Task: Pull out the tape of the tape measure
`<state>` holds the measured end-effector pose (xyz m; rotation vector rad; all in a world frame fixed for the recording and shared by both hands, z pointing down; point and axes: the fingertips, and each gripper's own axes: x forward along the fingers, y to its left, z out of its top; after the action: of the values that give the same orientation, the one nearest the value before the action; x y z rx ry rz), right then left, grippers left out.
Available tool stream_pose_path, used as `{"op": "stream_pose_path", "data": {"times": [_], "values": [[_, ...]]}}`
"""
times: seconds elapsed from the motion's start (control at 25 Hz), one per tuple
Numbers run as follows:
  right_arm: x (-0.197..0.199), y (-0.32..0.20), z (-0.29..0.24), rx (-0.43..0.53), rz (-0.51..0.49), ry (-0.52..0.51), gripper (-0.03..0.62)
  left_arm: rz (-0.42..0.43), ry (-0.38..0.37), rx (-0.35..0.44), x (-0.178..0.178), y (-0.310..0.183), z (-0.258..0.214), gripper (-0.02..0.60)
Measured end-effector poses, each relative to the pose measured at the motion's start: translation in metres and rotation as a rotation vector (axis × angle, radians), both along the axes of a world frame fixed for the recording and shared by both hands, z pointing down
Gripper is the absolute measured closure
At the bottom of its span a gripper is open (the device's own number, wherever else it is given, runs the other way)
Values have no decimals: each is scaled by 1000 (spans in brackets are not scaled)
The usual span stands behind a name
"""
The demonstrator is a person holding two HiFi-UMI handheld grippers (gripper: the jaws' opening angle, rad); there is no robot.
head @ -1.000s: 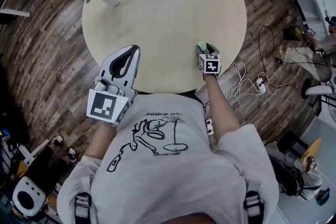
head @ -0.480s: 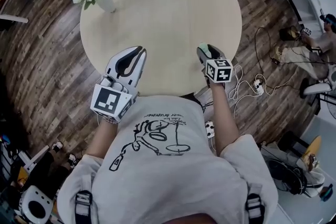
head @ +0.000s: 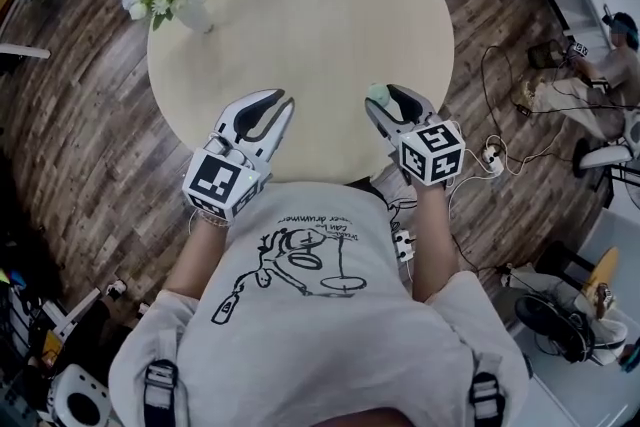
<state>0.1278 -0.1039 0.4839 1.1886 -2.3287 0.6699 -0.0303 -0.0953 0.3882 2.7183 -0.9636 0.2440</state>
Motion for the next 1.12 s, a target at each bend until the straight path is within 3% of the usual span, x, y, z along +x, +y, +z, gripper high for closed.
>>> {"op": "stream_pose_path", "data": {"times": [0.4, 0.76, 1.12], "values": [[-43, 25, -36, 9, -198, -24, 370, 151, -43, -12, 31, 9, 19, 475], [-81, 42, -45, 65, -396, 54, 370, 337, -163, 52, 47, 23, 44, 462], [-98, 57, -47, 107, -526, 125, 370, 448, -209, 112, 51, 41, 48, 483]]}}
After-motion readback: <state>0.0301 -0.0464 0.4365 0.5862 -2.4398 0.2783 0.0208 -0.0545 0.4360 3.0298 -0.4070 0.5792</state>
